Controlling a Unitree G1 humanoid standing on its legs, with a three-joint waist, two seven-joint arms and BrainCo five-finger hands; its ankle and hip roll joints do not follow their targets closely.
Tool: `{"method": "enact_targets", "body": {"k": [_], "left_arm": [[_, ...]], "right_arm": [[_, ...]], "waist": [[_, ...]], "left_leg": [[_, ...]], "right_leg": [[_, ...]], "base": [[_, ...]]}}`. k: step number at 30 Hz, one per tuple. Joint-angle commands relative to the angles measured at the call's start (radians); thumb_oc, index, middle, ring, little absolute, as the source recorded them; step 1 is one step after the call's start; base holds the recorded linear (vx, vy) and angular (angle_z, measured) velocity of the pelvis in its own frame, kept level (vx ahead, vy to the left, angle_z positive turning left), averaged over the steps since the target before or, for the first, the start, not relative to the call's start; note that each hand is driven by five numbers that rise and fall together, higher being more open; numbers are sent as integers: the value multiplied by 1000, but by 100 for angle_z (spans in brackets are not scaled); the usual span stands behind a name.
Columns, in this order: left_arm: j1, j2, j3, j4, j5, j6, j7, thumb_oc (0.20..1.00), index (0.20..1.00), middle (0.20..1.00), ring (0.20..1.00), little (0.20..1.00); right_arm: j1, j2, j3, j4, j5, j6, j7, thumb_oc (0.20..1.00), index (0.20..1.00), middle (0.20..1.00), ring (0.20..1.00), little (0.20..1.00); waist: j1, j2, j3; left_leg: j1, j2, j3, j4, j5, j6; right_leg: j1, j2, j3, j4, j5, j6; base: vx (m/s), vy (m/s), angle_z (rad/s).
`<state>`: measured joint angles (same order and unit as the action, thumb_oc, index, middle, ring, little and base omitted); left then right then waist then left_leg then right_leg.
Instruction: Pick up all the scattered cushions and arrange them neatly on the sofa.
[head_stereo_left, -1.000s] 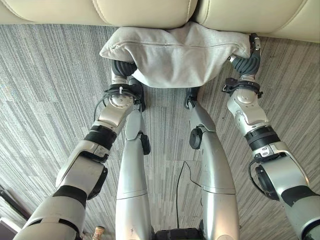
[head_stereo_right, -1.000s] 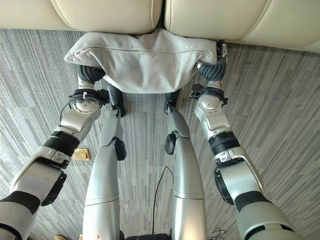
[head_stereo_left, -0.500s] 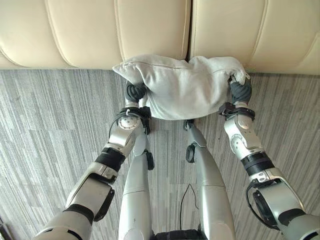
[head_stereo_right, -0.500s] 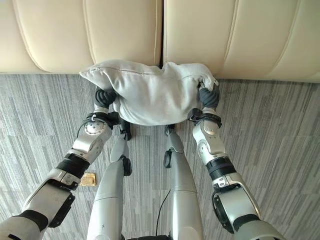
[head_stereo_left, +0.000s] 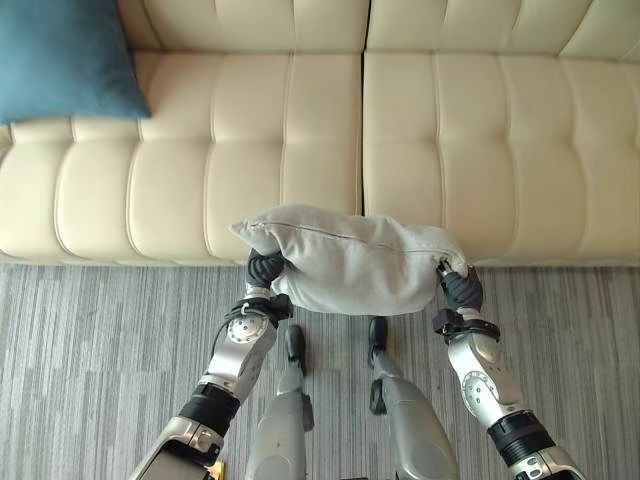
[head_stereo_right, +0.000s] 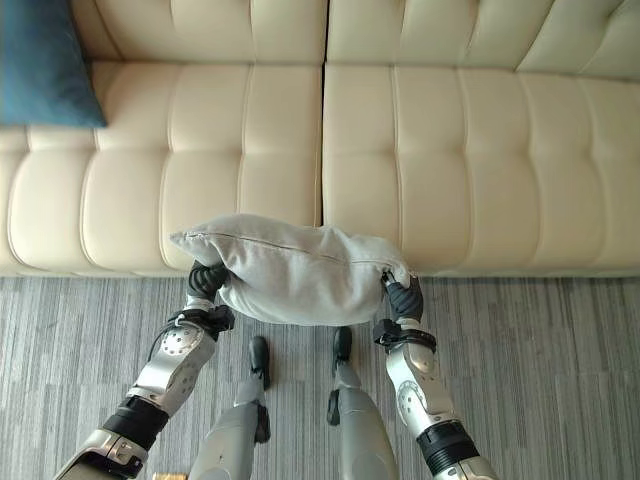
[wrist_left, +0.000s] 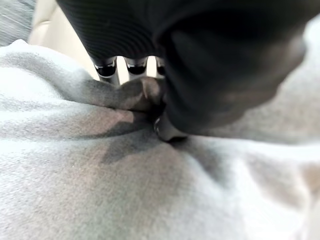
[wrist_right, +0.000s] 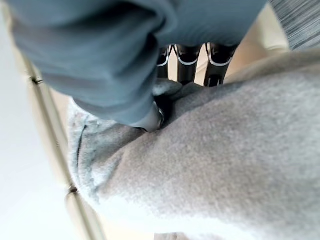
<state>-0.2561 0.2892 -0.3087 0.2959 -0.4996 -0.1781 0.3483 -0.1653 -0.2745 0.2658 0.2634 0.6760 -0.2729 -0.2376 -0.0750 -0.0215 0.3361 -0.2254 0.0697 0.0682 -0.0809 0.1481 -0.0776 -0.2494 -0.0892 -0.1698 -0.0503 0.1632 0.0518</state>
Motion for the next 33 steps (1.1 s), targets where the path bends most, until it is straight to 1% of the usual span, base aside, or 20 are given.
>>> {"method": "enact_targets", "body": {"k": [1, 4, 7, 8, 10, 11, 12, 14, 16, 19, 21, 22, 23, 26, 27, 28, 29, 30, 31, 33], "left_arm": [[-38, -69, -72, -111, 12, -95, -70, 200, 200, 200, 200, 200], [17, -67, -49, -113, 19, -82, -62, 200, 200, 200, 200, 200], [53, -67, -35, -101, 17, -71, -51, 200, 200, 200, 200, 200], [58, -67, -35, -100, 19, -70, -48, 200, 200, 200, 200, 200], [70, -65, -22, -106, 29, -60, -42, 200, 200, 200, 200, 200], [71, -64, -22, -106, 29, -59, -41, 200, 200, 200, 200, 200], [76, -60, -11, -116, 39, -46, -40, 200, 200, 200, 200, 200], [68, -51, 1, -125, 55, -39, -39, 200, 200, 200, 200, 200], [79, -42, 14, -154, 65, -45, -46, 200, 200, 200, 200, 200], [91, -18, 13, -196, 94, -37, -49, 200, 200, 200, 200, 200], [94, -9, 15, -208, 100, -32, -52, 200, 200, 200, 200, 200], [96, 0, 20, -221, 104, -28, -53, 200, 200, 200, 200, 200], [94, 19, 30, -233, 124, -21, -53, 200, 200, 200, 200, 200], [95, 25, 33, -235, 132, -16, -49, 200, 200, 200, 200, 200], [92, 33, 37, -235, 141, -13, -39, 200, 200, 200, 200, 200], [90, 33, 33, -233, 145, -12, -39, 200, 200, 200, 200, 200], [89, 33, 33, -232, 145, -12, -39, 200, 200, 200, 200, 200], [85, 30, 29, -226, 147, -14, -34, 200, 200, 200, 200, 200], [86, 23, 29, -221, 144, -18, -36, 200, 200, 200, 200, 200], [82, 16, 22, -210, 147, -18, -38, 200, 200, 200, 200, 200]], "right_arm": [[-46, 28, 82, -100, -119, -10, 67, 200, 200, 200, 200, 200], [-30, 1, 84, -80, -208, 28, 45, 200, 200, 200, 200, 200], [-19, -26, 90, -52, -273, 60, 29, 200, 200, 200, 200, 200], [-20, -26, 92, -43, -281, 64, 25, 200, 200, 200, 200, 200], [-24, -26, 86, -39, -288, 71, 16, 200, 200, 200, 200, 200], [-24, -25, 86, -39, -288, 71, 16, 200, 200, 200, 200, 200], [-26, -28, 77, -44, -289, 78, 11, 200, 200, 200, 200, 200], [-32, -31, 63, -60, -301, 83, -5, 200, 200, 200, 200, 200], [-28, -31, 56, -86, -324, 86, -4, 200, 200, 200, 200, 200], [-15, -23, 37, -133, -350, 92, -2, 200, 200, 200, 200, 200], [-14, -18, 31, -149, -351, 94, -3, 200, 200, 200, 200, 200], [-11, -12, 26, -166, -353, 93, 2, 200, 200, 200, 200, 200], [2, 6, 11, -188, -356, 93, 1, 200, 200, 200, 200, 200], [7, 15, 7, -195, -357, 94, 5, 200, 200, 200, 200, 200], [0, 26, 4, -197, -359, 91, -1, 200, 200, 200, 200, 200], [1, 35, 4, -201, -357, 86, -1, 200, 200, 200, 200, 200], [2, 35, 3, -201, -357, 86, -1, 200, 200, 200, 200, 200], [4, 42, 1, -207, -354, 82, -5, 200, 200, 200, 200, 200], [5, 40, -2, -213, -352, 79, -6, 200, 200, 200, 200, 200], [-11, 40, 2, -215, -354, 74, -13, 200, 200, 200, 200, 200]], "waist": [[6, 20, -115], [13, 27, -123], [28, 20, -114], [35, 19, -110], [44, 16, -121], [44, 15, -121], [54, 17, -135], [72, 15, -139], [82, 15, -161], [75, -8, -188], [79, -19, -192], [80, -31, -197], [80, -49, -209], [79, -53, -207], [75, -51, -200], [70, -46, -196], [72, -47, -196], [65, -41, -191], [56, -30, -186], [47, -22, -179]], "left_leg": [[101, 74, -1, 27, -116, -76], [132, 88, -4, 72, -135, -84], [123, 79, -21, 197, -134, -90], [113, 70, -37, 211, -130, -90], [73, 55, -51, 176, -135, -74], [74, 54, -52, 175, -134, -74], [34, 46, -45, 121, -99, -63], [-36, 33, 6, 72, -64, -58], [-17, 37, 19, 35, -52, -49], [7, 20, 4, 59, -67, -29], [16, 14, 10, 66, -82, -17], [26, 8, 17, 71, -93, -5], [58, -9, 34, 70, -121, 24], [77, -14, 43, 67, -130, 34], [103, -20, 58, 56, -142, 51], [117, -20, 62, 52, -148, 57], [117, -21, 64, 52, -148, 57], [138, -20, 65, 46, -155, 59], [168, -24, 67, 38, -161, 61], [200, -27, 74, 26, -174, 58]], "right_leg": [[35, -23, 31, 120, -216, 73], [100, -12, 29, 122, -257, 55], [163, -23, 26, 118, -270, 44], [179, -28, 24, 109, -272, 45], [203, -34, 11, 88, -273, 51], [204, -35, 11, 87, -273, 51], [226, -33, 5, 66, -274, 56], [263, -22, 3, 36, -282, 56], [284, -14, 19, 32, -291, 63], [308, -43, 37, 38, -292, 80], [306, -54, 48, 44, -293, 87], [303, -64, 62, 56, -294, 93], [281, -82, 83, 123, -286, 112], [260, -86, 94, 180, -274, 121], [213, -91, 104, 287, -237, 136], [188, -89, 105, 330, -214, 142], [185, -89, 108, 334, -215, 142], [159, -76, 109, 364, -215, 133], [125, -54, 107, 349, -231, 120], [101, -46, 72, 264, -231, 107]], "base": [[73, -122, -2], [71, -117, -2], [84, -62, 0], [66, -12, 6], [84, 22, 5], [156, 65, 20], [167, 77, 31], [215, 125, 27], [267, 175, 13], [260, 181, -40], [140, 130, -12], [218, 218, -12], [217, 218, -8], [99, 135, -6], [81, 135, -8], [81, 134, -24], [88, 81, -33], [142, 91, -28], [192, 98, -20], [159, 9, -26]]}}
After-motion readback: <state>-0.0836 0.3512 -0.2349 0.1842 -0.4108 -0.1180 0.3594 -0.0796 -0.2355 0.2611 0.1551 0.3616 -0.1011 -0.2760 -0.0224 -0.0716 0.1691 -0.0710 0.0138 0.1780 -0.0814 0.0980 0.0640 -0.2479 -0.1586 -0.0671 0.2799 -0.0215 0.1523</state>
